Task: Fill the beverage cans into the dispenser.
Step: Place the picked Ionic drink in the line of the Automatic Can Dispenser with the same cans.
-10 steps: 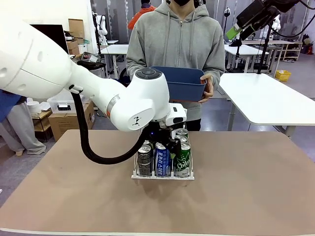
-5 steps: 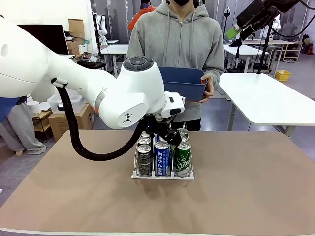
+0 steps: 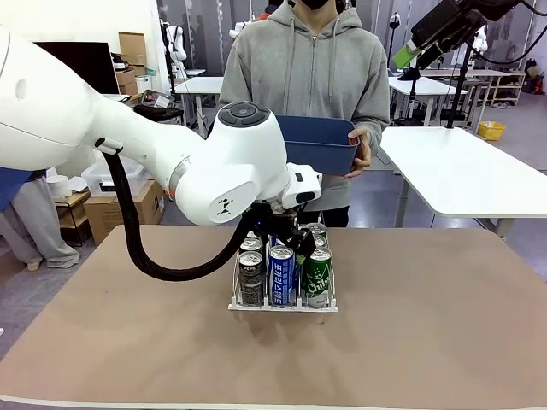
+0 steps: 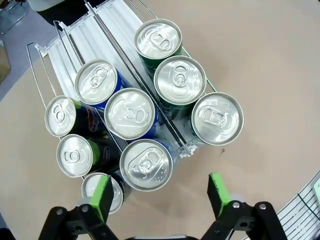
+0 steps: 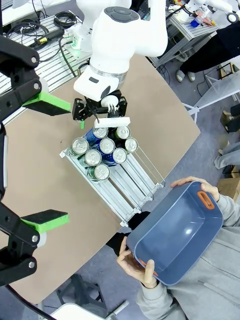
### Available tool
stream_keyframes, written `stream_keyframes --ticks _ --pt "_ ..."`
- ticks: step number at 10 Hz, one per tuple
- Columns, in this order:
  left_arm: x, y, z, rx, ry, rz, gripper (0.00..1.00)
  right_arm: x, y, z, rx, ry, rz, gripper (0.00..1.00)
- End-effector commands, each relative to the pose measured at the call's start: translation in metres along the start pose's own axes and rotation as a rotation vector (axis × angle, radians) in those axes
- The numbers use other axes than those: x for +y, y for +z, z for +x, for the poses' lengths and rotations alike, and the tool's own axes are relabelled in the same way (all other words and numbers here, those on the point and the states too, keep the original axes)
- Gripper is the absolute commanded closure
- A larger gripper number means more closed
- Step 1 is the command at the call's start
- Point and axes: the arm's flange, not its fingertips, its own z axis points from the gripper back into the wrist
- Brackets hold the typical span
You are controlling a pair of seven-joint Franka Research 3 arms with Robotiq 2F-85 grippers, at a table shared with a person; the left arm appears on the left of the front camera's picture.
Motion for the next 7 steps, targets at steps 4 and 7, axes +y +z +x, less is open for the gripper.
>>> stream_keyframes --ticks 4,7 --pt "0.000 0.000 0.000 -0.001 0.000 0.000 0.00 0.001 -0.001 -0.001 0.000 0.001 0.004 0.00" --pt "0.030 0.059 -0.013 -0.016 -0.029 -0.139 0.00 0.001 -0.001 -0.001 0.000 0.001 0.004 0.00"
